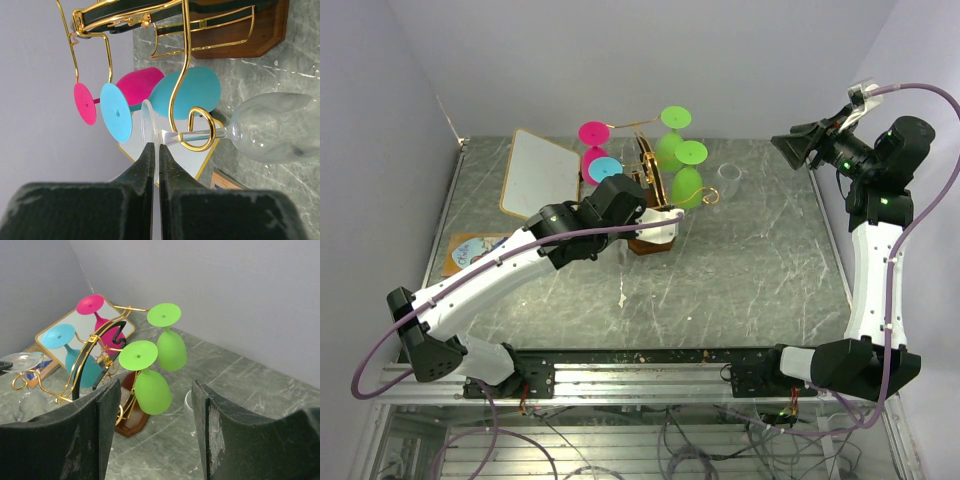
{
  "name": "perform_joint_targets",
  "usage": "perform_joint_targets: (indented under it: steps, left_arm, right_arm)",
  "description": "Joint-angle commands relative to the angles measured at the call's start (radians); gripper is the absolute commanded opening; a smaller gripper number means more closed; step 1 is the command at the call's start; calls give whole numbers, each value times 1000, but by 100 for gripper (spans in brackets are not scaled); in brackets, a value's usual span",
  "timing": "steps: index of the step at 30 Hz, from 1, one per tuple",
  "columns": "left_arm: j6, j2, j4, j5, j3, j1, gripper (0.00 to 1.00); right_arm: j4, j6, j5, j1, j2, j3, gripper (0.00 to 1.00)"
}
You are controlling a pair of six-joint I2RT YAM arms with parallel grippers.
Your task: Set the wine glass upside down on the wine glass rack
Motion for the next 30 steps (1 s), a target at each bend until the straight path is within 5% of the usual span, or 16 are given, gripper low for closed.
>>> perform_joint_targets:
  steps: [1,12,20,30]
  left_arm:
    - [14,-38,-6,1,16,-6,7]
    - [-3,-42,-23,44,33,-6,7]
    - [-15,-41,-35,81,57,-7,7]
    - [-13,-29,-34,101,72,-8,7]
  right_arm:
    - [25,4,-4,-12,-18,-14,59]
    - [25,1,9,-15,-19,-23,68]
    - [14,-7,50,-21,-18,-16,89]
    - [26,-2,40,-23,-12,-23,91]
